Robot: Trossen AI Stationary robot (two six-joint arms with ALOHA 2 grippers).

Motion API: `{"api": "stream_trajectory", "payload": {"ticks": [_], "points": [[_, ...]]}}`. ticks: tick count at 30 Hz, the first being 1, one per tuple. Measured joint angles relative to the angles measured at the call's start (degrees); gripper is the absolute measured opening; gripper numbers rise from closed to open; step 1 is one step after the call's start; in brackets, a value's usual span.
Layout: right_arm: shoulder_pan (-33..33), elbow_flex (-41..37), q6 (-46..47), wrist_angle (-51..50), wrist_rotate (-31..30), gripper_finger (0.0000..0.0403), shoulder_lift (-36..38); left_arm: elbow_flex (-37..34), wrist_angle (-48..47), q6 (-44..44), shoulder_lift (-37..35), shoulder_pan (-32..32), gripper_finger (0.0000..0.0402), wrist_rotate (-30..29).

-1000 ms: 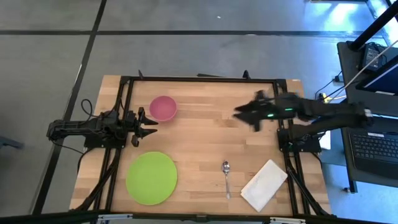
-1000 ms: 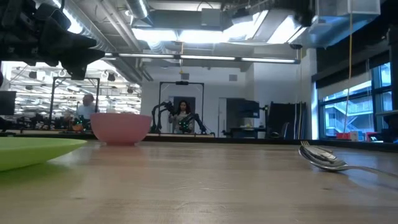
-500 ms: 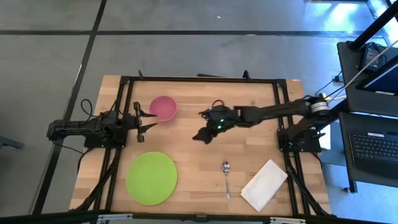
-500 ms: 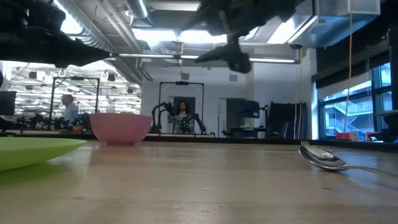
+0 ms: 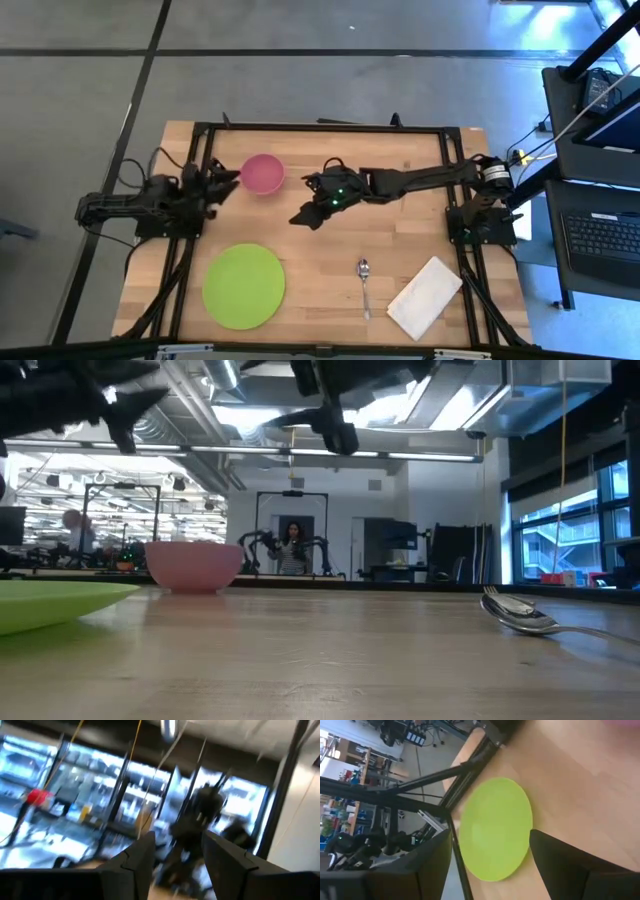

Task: Set table place
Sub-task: Move the green plate to the center of the table

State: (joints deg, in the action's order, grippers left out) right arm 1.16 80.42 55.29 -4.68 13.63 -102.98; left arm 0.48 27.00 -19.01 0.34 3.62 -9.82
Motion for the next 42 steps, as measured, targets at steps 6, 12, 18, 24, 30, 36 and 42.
{"api": "stream_trajectory", "payload": {"ticks": [6,12,18,24,30,36,42], "points": [[0.3,0.5,-0.1,0.0,0.0,0.0268,0.0,1.1,11.4,-4.9,0.0,0.0,0.0157,0.0],[0.6,0.5,-2.0,-0.8,1.0,0.0268,0.0,1.3,21.2,-6.5,0.0,0.0,0.0157,-0.3],[0.6,0.5,-4.2,-0.8,2.6,0.0268,0.0,1.3,23.8,-13.8,0.0,0.0,0.0157,0.7],[0.5,0.5,-4.8,-0.9,2.6,0.0268,0.0,1.3,22.2,-13.7,0.0,0.0,0.0157,0.4],[0.2,0.4,-6.3,-1.3,2.6,0.0268,0.9,1.3,22.7,-15.2,0.0,0.0,0.0157,5.7],[-0.7,0.4,-8.5,-7.9,1.4,0.0268,5.2,1.3,19.6,-20.9,0.0,0.0,0.0157,2.1],[-1.3,0.4,-11.0,-24.6,-7.6,0.0268,9.6,1.6,17.7,-31.1,0.0,0.0,0.0157,-2.3]]}}
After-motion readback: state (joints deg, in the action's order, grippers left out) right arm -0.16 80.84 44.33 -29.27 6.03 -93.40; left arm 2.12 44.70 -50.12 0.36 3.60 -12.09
